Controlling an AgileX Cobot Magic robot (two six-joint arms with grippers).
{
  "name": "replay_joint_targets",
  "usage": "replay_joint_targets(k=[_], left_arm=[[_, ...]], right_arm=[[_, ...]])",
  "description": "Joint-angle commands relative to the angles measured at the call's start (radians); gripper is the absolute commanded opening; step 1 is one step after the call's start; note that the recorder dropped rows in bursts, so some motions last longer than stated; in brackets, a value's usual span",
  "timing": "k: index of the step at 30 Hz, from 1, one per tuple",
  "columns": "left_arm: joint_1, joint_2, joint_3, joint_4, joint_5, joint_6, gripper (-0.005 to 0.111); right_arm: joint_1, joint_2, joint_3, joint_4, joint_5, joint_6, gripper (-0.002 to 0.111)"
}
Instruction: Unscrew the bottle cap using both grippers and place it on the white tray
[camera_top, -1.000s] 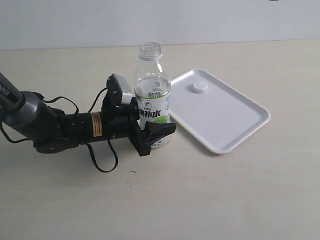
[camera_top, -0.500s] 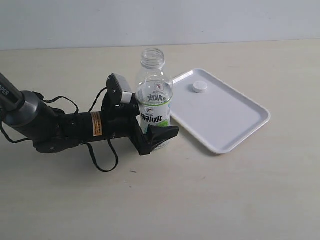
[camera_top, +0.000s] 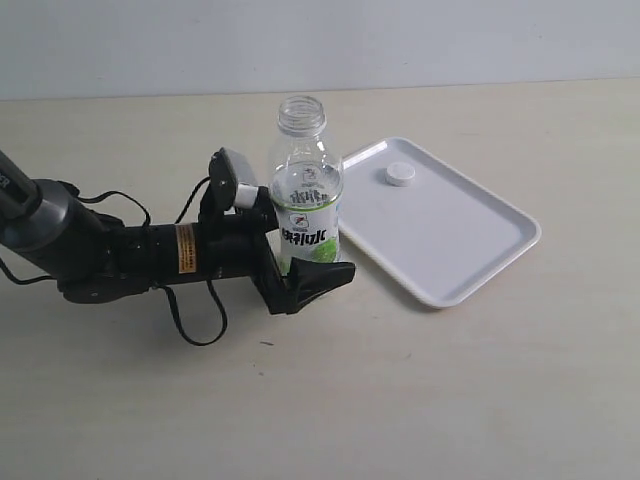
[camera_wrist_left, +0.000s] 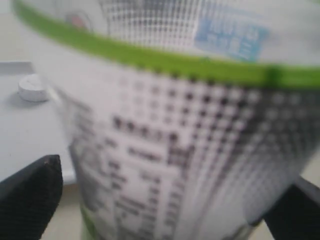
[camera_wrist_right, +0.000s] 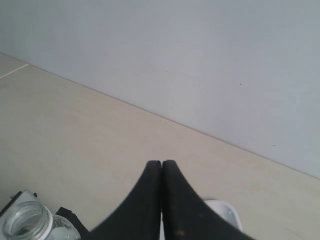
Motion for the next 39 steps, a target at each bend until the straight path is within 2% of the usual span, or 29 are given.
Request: replay_joint_targets(k=[1, 6, 18, 21, 23, 24, 26, 28, 31, 33, 35, 39], left_arm=[[0.042, -0.012, 0.034, 0.025, -0.05, -0.017, 0.105], [0.101, -0.059, 0.089, 0.071, -0.05, -0.017, 0.105], [0.225, -0.185, 0.266, 0.077, -0.05, -0.006, 0.105], [0.251, -0.219, 0.311, 0.061, -0.05, 0.01, 0.101], [0.259, -0.241, 0.341, 0.03, -0.05, -0.005, 0.088], [0.259, -0.25, 0.354, 0.017, -0.05, -0.013, 0.077], [0.259, -0.273, 0.378, -0.006, -0.05, -0.024, 0.049], [0.259, -0.295, 0.402, -0.007, -0.05, -0.037, 0.006], [0.259, -0.336, 0.431, -0.035, -0.05, -0.024, 0.0], [0.259, -0.372, 0.453, -0.115, 0.006, -0.022, 0.0], [0.259, -0.423, 0.474, -0.232, 0.097, -0.022, 0.0], [0.259, -0.538, 0.501, -0.6, 0.372, -0.022, 0.0]], right_arm=[[-0.006, -0.008, 0.006, -0.006, -0.001, -0.007, 0.0], [-0.006, -0.008, 0.006, -0.006, -0.003, -0.014, 0.0], [-0.006, -0.008, 0.006, -0.021, -0.026, -0.015, 0.0], [-0.006, -0.008, 0.006, -0.021, -0.026, -0.015, 0.0], [-0.006, -0.008, 0.006, -0.021, -0.026, -0.015, 0.0], [-0.006, -0.008, 0.006, -0.021, -0.026, -0.015, 0.0], [-0.006, -0.008, 0.006, -0.021, -0.026, -0.015, 0.0], [-0.006, -0.008, 0.006, -0.021, -0.026, -0.015, 0.0], [-0.006, -0.008, 0.006, -0.021, -0.026, -0.013, 0.0], [-0.006, -0.008, 0.006, -0.021, -0.024, -0.007, 0.0], [-0.006, -0.008, 0.006, -0.021, -0.022, -0.008, 0.0], [-0.006, -0.008, 0.006, -0.021, -0.022, -0.008, 0.0]])
